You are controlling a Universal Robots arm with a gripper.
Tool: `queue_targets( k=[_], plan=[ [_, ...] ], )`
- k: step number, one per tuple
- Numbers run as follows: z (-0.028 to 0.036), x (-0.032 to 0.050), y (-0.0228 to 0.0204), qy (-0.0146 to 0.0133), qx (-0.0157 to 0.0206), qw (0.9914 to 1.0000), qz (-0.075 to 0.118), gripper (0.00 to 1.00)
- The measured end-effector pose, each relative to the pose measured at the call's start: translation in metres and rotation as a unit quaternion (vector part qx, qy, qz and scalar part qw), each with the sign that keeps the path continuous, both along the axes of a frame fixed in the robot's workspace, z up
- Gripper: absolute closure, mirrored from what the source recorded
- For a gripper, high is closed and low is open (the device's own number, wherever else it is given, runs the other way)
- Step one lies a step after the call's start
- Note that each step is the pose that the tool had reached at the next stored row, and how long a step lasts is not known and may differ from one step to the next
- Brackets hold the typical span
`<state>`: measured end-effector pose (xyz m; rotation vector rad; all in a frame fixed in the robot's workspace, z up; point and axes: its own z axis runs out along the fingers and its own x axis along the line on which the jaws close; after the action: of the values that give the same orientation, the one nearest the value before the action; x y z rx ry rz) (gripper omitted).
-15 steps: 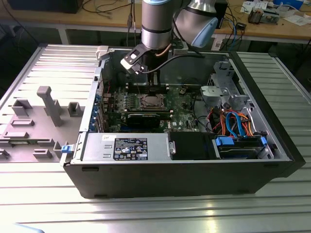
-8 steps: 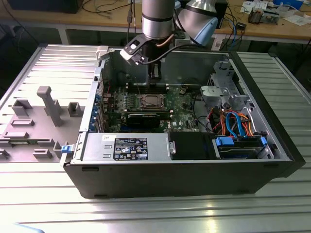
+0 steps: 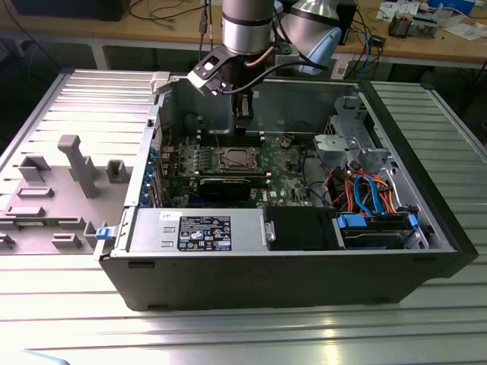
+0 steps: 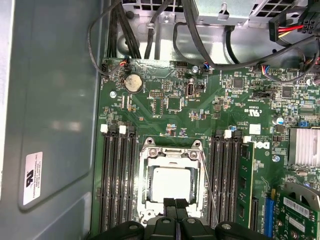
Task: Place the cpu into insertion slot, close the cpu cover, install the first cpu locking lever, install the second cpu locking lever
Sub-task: 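Install the first cpu locking lever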
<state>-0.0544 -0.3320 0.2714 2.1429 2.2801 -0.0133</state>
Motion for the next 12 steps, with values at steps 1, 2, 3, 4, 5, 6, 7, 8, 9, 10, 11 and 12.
queue_targets(
  k=[1,2,3,4,5,6,7,8,9,10,11,12],
  plan=[
    [0.0002,0.0,0.0,0.0001,-0.0001,1.0,0.0,0.89],
    [0.0002,0.0,0.0,0.0001,-0.0001,1.0,0.0,0.89],
    [0.0002,0.0,0.0,0.0001,-0.0001,1.0,0.0,0.89],
    [0.0002,0.0,0.0,0.0001,-0.0001,1.0,0.0,0.89],
    [0.0002,0.0,0.0,0.0001,-0.0001,1.0,0.0,0.89],
    [0.0002,0.0,0.0,0.0001,-0.0001,1.0,0.0,0.89],
    [0.0002,0.0,0.0,0.0001,-0.0001,1.0,0.0,0.89],
    [0.0002,0.0,0.0,0.0001,-0.0001,1.0,0.0,0.89],
    [0.0002,0.0,0.0,0.0001,-0.0001,1.0,0.0,0.89],
    [0.0002,0.0,0.0,0.0001,-0.0001,1.0,0.0,0.89],
    [0.0002,0.0,0.0,0.0001,-0.0001,1.0,0.0,0.89],
    [0.0002,0.0,0.0,0.0001,-0.0001,1.0,0.001,0.89]
  ],
)
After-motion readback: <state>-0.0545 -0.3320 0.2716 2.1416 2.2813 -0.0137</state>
